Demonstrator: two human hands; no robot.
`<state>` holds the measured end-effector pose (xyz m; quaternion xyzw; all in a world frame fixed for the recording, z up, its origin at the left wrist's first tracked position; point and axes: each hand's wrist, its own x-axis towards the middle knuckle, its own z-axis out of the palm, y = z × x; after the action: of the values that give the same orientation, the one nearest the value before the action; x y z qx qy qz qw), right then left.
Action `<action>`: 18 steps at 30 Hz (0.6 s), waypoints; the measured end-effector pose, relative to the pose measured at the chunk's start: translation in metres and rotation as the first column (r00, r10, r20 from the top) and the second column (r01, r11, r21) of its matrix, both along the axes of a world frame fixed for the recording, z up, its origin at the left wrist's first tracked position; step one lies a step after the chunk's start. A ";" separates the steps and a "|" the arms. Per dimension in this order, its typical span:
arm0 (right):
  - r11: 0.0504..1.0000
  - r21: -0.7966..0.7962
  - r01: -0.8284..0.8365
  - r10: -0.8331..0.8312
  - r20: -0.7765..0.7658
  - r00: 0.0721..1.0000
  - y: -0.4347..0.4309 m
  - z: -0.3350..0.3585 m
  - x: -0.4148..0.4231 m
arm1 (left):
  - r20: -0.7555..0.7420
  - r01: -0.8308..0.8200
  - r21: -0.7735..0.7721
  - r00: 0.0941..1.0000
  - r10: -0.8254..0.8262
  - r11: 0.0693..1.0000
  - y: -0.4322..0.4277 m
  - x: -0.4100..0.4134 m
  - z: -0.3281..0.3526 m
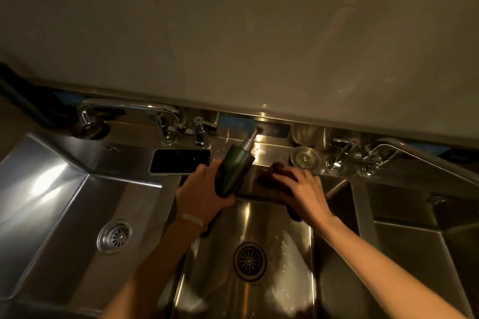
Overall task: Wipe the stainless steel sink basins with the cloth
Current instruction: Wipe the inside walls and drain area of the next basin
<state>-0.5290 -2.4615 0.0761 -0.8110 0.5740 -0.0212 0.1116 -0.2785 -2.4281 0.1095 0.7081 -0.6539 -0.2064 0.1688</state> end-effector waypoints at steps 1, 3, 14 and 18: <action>1.000 -0.016 -0.015 0.015 -0.027 1.000 -0.011 -0.001 0.011 | -0.040 -0.022 0.042 0.999 0.023 0.999 0.010 0.008 -0.006; 0.998 -0.043 -0.046 0.044 -0.058 0.997 -0.034 -0.003 0.037 | -0.083 -0.062 0.072 0.994 0.068 0.995 0.029 0.022 -0.016; 0.996 0.006 -0.089 0.089 -0.145 0.985 -0.099 -0.029 0.117 | -0.199 -0.197 0.097 0.957 0.213 0.976 0.053 0.044 -0.042; 0.999 -0.033 -0.013 0.005 -0.229 0.973 -0.098 -0.027 0.086 | -0.247 -0.198 0.122 0.943 0.223 0.973 0.051 0.044 -0.042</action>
<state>-0.4427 -2.5595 0.0494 -0.8123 0.5789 0.0630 0.0310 -0.2340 -2.3770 0.0680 0.7480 -0.5362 -0.3091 0.2397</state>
